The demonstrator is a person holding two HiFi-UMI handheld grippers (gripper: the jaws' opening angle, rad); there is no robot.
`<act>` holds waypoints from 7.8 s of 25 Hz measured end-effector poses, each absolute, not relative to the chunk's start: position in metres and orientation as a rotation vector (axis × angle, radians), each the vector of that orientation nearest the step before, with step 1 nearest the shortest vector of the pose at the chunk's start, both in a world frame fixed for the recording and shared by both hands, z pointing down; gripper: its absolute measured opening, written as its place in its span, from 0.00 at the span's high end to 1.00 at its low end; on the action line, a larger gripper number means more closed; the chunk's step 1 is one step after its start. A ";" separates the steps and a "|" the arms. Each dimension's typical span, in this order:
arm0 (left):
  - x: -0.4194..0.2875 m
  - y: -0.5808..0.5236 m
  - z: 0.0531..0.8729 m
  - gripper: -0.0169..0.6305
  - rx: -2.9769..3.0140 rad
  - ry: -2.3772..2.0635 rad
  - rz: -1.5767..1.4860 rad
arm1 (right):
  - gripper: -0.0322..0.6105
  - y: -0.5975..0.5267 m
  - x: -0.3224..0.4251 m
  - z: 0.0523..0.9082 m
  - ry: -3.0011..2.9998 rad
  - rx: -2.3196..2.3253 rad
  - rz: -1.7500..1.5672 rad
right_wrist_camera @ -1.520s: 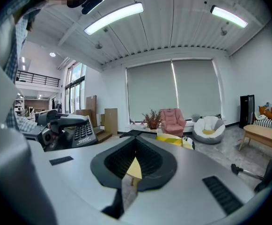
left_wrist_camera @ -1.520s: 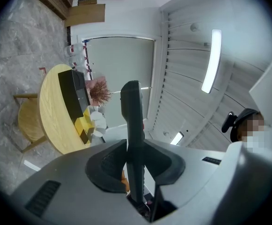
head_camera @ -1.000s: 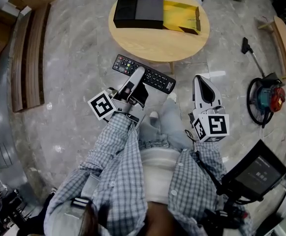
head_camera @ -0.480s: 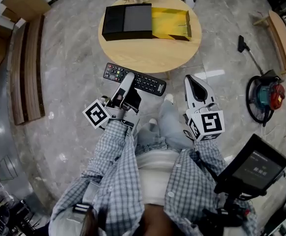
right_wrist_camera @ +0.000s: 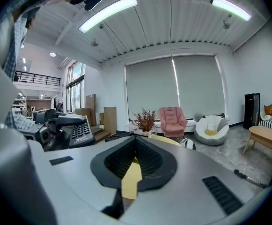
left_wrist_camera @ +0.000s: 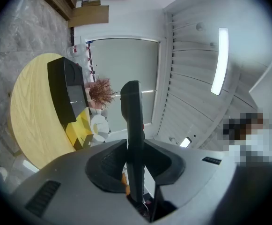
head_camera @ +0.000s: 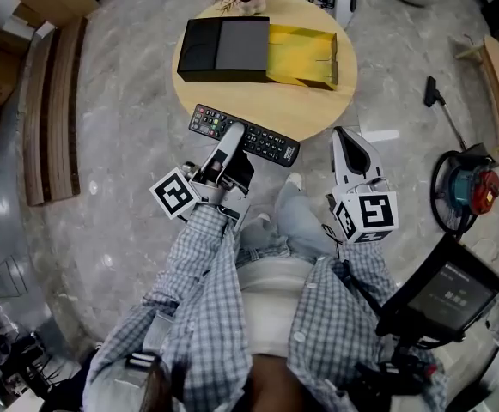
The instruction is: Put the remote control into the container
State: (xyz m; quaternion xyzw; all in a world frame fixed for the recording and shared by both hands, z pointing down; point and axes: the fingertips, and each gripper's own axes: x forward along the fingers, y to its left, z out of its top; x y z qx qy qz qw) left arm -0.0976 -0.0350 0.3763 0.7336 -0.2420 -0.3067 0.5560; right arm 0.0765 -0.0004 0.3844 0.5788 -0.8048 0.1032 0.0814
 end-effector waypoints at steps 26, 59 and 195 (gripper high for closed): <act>0.003 -0.143 0.391 0.81 1.723 -0.651 -0.701 | 0.94 -0.114 0.161 0.381 -2.468 1.630 0.216; 0.002 -0.235 0.417 0.81 1.664 -0.669 -0.648 | 0.55 -0.177 0.048 0.403 -2.417 0.892 0.038; -0.053 -0.269 0.419 0.96 1.802 -0.646 -0.578 | 0.94 -0.286 0.106 0.515 -2.224 1.356 0.522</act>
